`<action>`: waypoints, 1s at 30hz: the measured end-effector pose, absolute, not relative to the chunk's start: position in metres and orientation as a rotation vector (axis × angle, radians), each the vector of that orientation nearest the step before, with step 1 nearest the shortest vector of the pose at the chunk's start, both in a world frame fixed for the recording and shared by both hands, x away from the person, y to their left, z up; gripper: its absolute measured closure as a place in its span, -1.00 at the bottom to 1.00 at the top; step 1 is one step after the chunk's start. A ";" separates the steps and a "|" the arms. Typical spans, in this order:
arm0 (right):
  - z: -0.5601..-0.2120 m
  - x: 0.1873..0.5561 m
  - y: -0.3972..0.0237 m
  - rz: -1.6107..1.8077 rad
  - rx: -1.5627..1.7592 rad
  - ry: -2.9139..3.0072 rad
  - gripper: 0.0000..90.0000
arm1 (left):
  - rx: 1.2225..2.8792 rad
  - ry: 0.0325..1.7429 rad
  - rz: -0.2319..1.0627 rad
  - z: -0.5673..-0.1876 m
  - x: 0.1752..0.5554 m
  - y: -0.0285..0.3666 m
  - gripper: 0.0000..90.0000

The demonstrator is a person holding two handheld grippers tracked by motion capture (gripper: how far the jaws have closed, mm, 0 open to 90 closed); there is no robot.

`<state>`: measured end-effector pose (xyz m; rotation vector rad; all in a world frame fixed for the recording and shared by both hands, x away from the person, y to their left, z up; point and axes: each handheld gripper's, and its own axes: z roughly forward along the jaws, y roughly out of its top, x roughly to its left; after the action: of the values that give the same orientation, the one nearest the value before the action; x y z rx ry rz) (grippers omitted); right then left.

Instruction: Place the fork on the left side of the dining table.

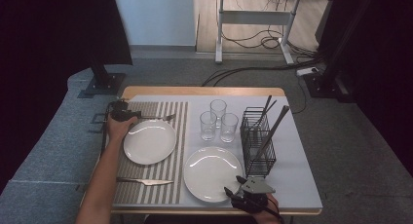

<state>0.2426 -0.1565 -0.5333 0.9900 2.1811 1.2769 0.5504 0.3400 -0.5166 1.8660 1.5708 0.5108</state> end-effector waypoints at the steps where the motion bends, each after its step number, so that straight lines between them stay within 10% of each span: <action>1: -0.533 0.243 -0.157 1.277 0.990 2.181 -0.14 | 1.868 1.572 0.510 -0.516 0.551 0.340 0.03; 30: -0.533 0.242 -0.157 1.279 0.993 2.177 -0.14 | 1.912 1.579 0.539 -0.515 0.550 0.336 0.03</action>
<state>0.2424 -0.1572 -0.5331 0.9927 2.1774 1.2788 0.5502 0.3359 -0.5149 1.9118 1.5788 0.5395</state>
